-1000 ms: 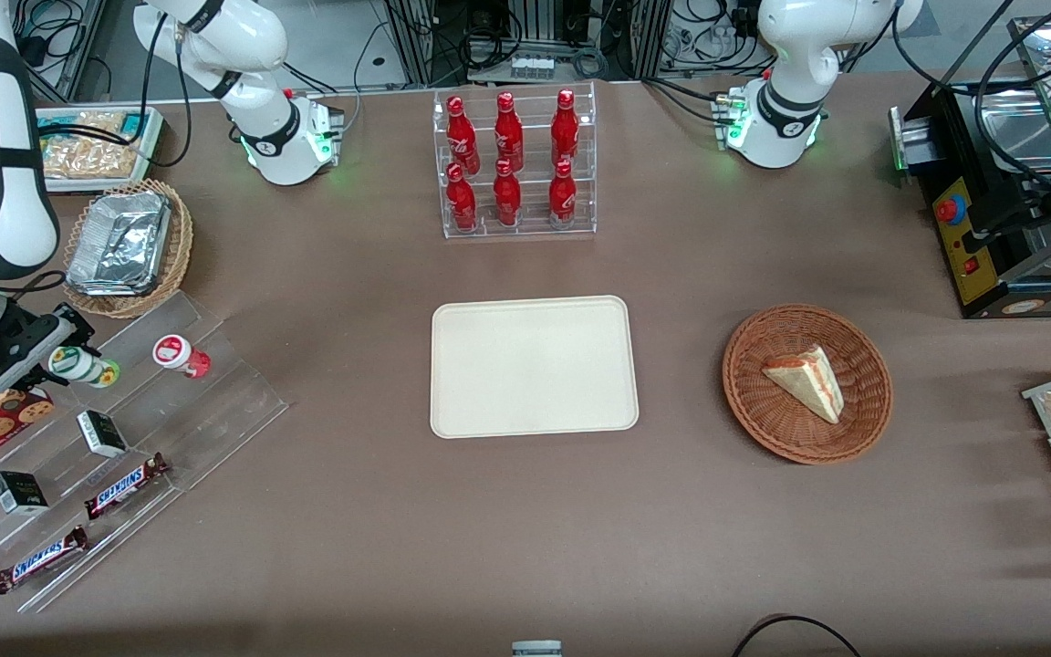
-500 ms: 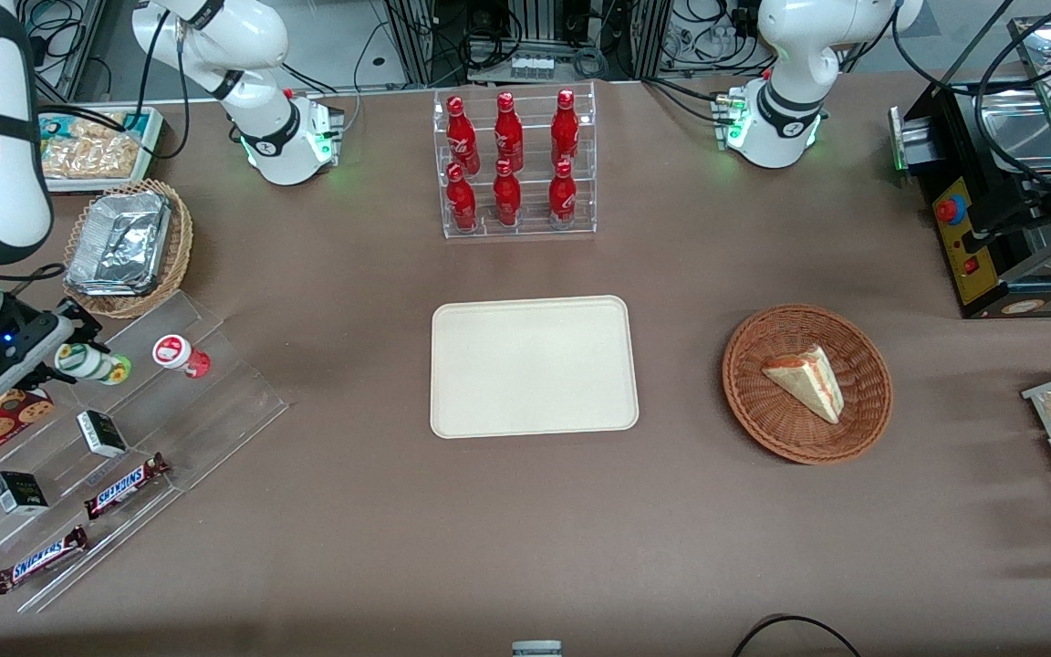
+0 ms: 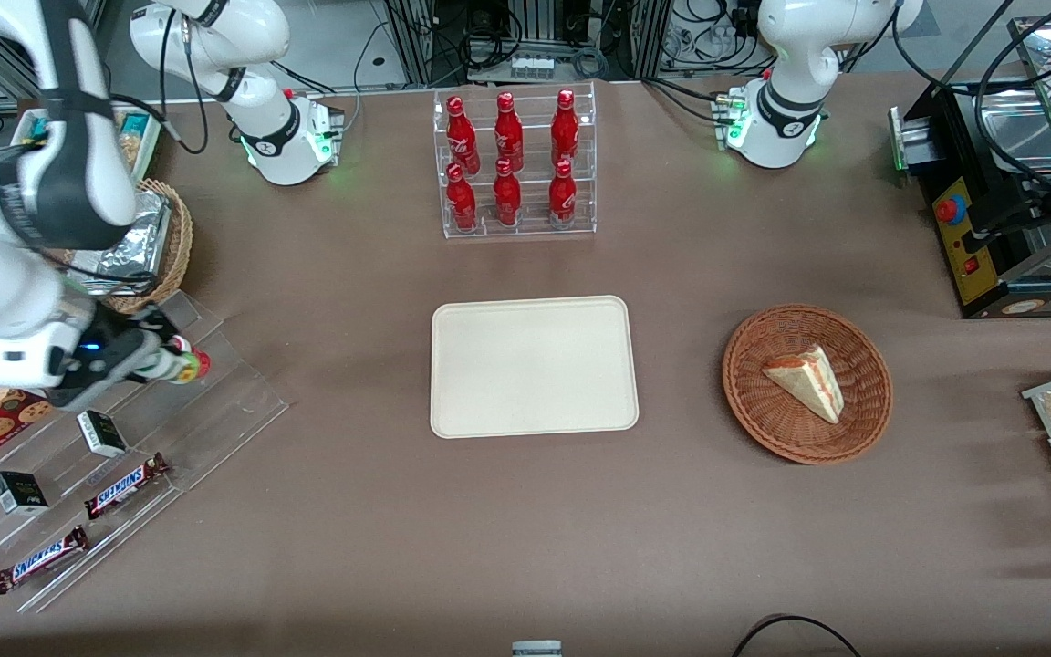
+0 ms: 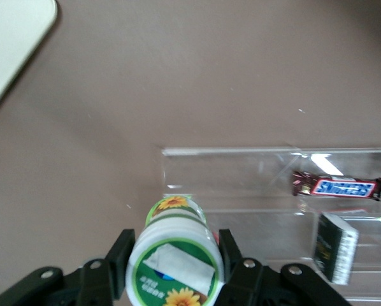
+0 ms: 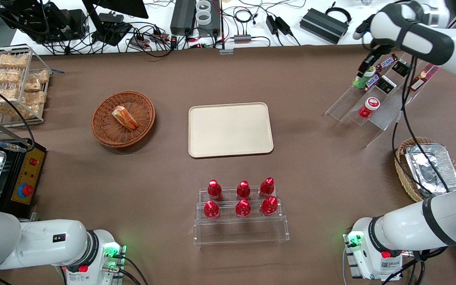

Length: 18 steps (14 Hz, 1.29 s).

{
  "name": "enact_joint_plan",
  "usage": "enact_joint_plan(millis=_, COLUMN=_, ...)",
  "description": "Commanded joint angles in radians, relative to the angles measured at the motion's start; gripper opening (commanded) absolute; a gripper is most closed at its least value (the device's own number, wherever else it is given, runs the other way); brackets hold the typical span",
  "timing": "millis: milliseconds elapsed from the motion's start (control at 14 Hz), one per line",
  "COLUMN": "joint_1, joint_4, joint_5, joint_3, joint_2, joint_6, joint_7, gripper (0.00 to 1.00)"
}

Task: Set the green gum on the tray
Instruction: 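Lift the green gum bottle and carry it over the cream tray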

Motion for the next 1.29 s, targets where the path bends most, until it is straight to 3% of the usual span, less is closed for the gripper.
enact_joint_plan(millis=0, joint_1=0.097, joint_4=0.05, joint_5=-0.02, joint_3=-0.008, joint_2=0.039, joint_6=-0.034, joint_7=0.182, gripper=0.0)
enact_joint_plan(millis=714, joint_1=0.467, joint_4=0.224, joint_5=0.008, joint_3=-0.006, joint_2=0.33, joint_6=0.057, joint_7=0.958, gripper=0.0)
enact_joint_plan(millis=1000, joint_1=0.562, joint_4=0.367, joint_5=0.009, joint_3=-0.006, joint_2=0.49, joint_6=0.114, joint_7=1.2, gripper=0.0)
enact_joint_plan(millis=1214, joint_1=0.605, joint_4=0.47, joint_5=0.073, joint_3=-0.006, joint_2=0.596, joint_6=0.172, joint_7=1.306, gripper=0.0)
